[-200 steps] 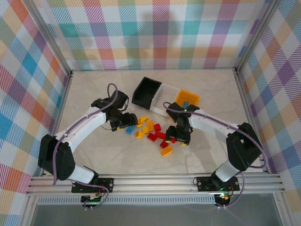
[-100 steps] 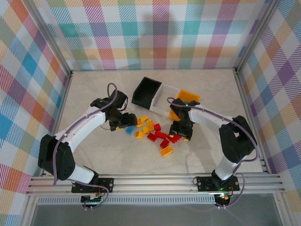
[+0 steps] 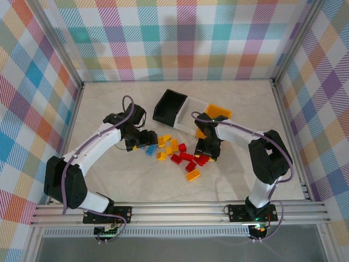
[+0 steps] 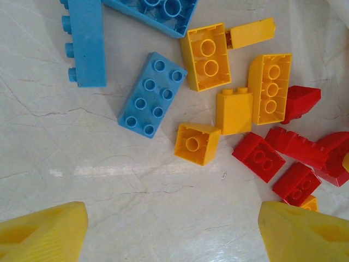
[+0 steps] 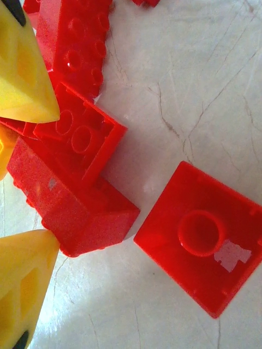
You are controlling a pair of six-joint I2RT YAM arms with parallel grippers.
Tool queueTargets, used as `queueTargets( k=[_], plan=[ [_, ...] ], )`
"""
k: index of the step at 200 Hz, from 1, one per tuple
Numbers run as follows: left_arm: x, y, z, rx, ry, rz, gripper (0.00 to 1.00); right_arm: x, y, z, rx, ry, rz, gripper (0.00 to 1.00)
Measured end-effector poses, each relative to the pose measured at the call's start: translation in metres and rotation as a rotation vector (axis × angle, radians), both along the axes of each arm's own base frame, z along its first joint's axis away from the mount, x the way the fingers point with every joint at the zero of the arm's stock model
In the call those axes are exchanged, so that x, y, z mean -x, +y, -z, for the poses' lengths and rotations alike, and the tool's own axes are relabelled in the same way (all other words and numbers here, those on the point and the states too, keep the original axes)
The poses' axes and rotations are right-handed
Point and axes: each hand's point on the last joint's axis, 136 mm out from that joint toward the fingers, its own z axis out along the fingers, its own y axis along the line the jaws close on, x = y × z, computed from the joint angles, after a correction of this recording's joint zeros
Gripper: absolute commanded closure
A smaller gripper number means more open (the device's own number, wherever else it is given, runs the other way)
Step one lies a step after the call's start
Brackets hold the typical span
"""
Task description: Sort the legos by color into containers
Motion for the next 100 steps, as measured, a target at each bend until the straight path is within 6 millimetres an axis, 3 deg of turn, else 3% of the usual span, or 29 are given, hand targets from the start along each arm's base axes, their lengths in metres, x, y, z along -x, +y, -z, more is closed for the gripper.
queueTargets(
  k=[51,100],
  plan=[
    [0.000,0.000,0.001,0.004,0.001,-0.002,0.18,0.014,-0.009,0.013,0.024,0.038,0.000,0.49],
    [0.009,0.003,0.013,-0.007,0.039,-0.018,0.17,0.017,-0.010,0.013,0.015,0.031,0.000,0.58]
  ],
)
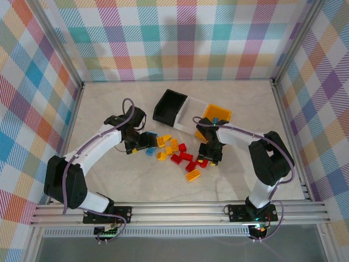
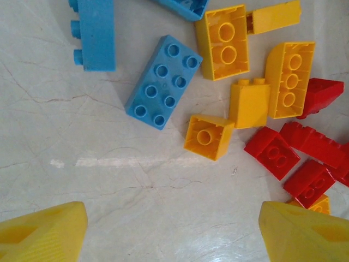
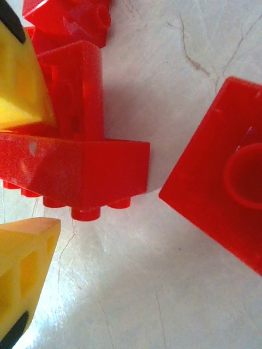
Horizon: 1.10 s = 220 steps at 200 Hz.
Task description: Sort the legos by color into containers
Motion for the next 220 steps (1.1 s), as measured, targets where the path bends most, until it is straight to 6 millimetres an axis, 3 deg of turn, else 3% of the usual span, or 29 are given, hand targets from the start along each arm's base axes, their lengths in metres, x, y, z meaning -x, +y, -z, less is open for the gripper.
queueTargets(
  k=[46,92,164,193,220],
  plan=[
    [0.001,0.000,0.000,0.005,0.004,-0.011,0.17,-0.003,0.001,-0.001,-0.003,-0.018,-0.004,0.70],
    [0.002,0.001,-0.001,0.007,0.004,-0.018,0.17,-0.006,-0.005,-0.008,0.016,-0.057,-0.014,0.74],
    [-0.001,-0.003,0.001,0.023,0.004,-0.017,0.17,-0.002,-0.015,-0.054,0.000,-0.138,-0.051,0.76],
    [-0.005,-0.012,0.002,0.063,0.002,-0.015,0.17,0.000,-0.006,-0.059,-0.045,-0.131,-0.097,0.76],
    [-0.008,-0.019,0.003,0.094,0.009,-0.008,0.16,0.005,0.007,-0.049,-0.105,-0.077,-0.150,0.78]
  ],
)
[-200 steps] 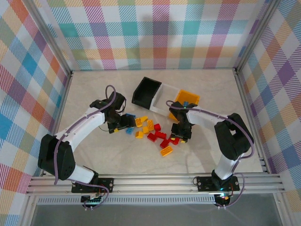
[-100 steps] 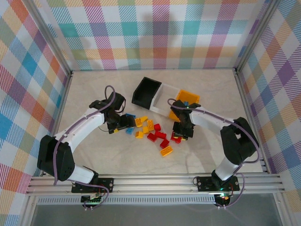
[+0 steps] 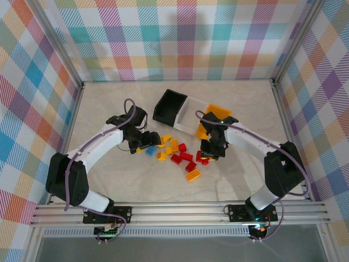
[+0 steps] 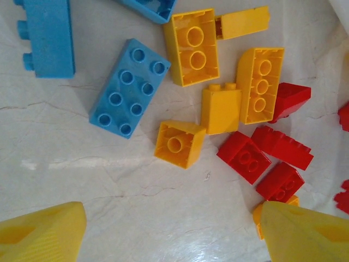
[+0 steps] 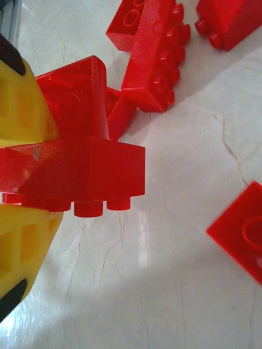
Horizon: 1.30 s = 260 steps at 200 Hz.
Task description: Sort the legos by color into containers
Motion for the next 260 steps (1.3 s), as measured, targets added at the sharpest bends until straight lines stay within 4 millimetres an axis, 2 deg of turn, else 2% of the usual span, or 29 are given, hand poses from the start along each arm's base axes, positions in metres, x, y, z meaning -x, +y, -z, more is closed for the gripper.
queueTargets(
  k=[26,47,114,153,200,260],
  plan=[
    [0.000,0.000,0.001,-0.001,0.006,0.001,0.16,0.006,0.016,0.006,-0.042,0.023,-0.068,0.78],
    [0.001,0.000,0.001,-0.002,0.006,0.001,0.16,0.010,0.018,0.008,-0.025,0.035,-0.103,0.78],
    [0.001,0.000,0.002,-0.002,0.007,0.001,0.16,0.012,-0.018,0.034,0.097,0.098,-0.070,0.73],
    [-0.001,-0.001,0.002,-0.008,0.012,0.012,0.15,0.007,-0.021,0.044,0.110,0.107,-0.059,0.66],
    [0.000,0.000,0.005,-0.014,0.021,0.020,0.15,0.009,-0.024,0.046,0.109,0.108,-0.056,0.60],
    [0.003,0.000,0.012,-0.021,0.054,0.024,0.15,0.005,-0.025,0.030,0.069,0.046,-0.049,0.55]
  ],
)
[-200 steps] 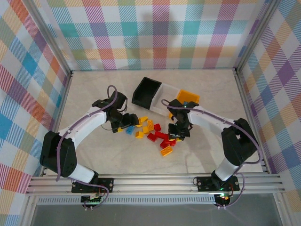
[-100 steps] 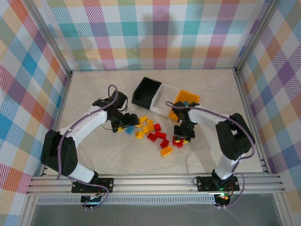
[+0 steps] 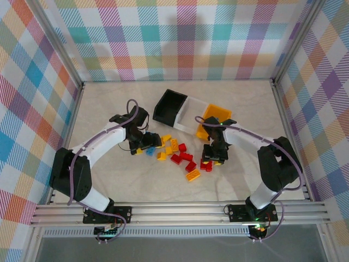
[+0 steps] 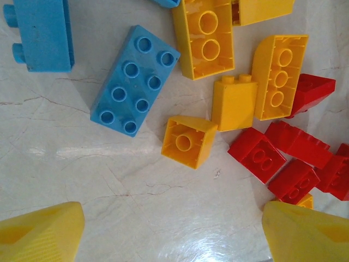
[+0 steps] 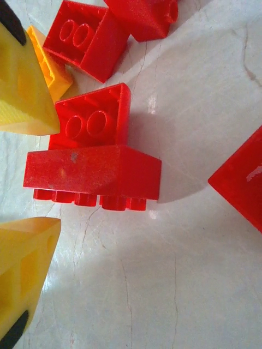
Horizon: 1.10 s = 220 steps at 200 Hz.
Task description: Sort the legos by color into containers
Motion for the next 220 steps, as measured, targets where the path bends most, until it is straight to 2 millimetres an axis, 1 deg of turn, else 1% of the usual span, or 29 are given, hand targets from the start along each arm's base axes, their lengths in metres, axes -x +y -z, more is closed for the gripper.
queueTargets(
  k=[38,83,108,129,148,163,179,197,220],
  plan=[
    [0.001,0.000,0.003,-0.001,0.011,0.003,0.15,0.000,-0.002,0.003,0.003,0.006,-0.005,0.58],
    [0.001,0.000,0.003,-0.003,0.012,0.004,0.15,0.000,-0.003,0.013,0.011,0.020,0.000,0.61],
    [0.001,0.000,0.003,-0.003,0.012,0.004,0.15,0.003,-0.008,0.017,0.020,0.032,0.009,0.63],
    [0.001,0.000,0.003,-0.002,0.012,0.004,0.15,0.006,-0.018,0.018,0.032,0.037,0.032,0.67],
    [0.001,0.000,0.003,-0.001,0.012,0.004,0.15,0.008,-0.027,0.015,0.034,0.029,0.054,0.66],
    [0.001,-0.001,0.003,0.002,0.013,0.004,0.15,0.006,-0.030,0.013,0.031,0.018,0.065,0.65],
    [0.001,-0.001,0.003,0.002,0.013,0.005,0.15,0.004,-0.030,0.013,0.028,0.014,0.070,0.64],
    [0.001,-0.001,0.003,0.002,0.014,0.005,0.15,0.003,-0.029,0.013,0.026,0.010,0.069,0.61],
    [0.002,-0.001,0.003,0.002,0.014,0.005,0.15,0.002,-0.028,0.014,0.020,0.007,0.069,0.61]
  ],
)
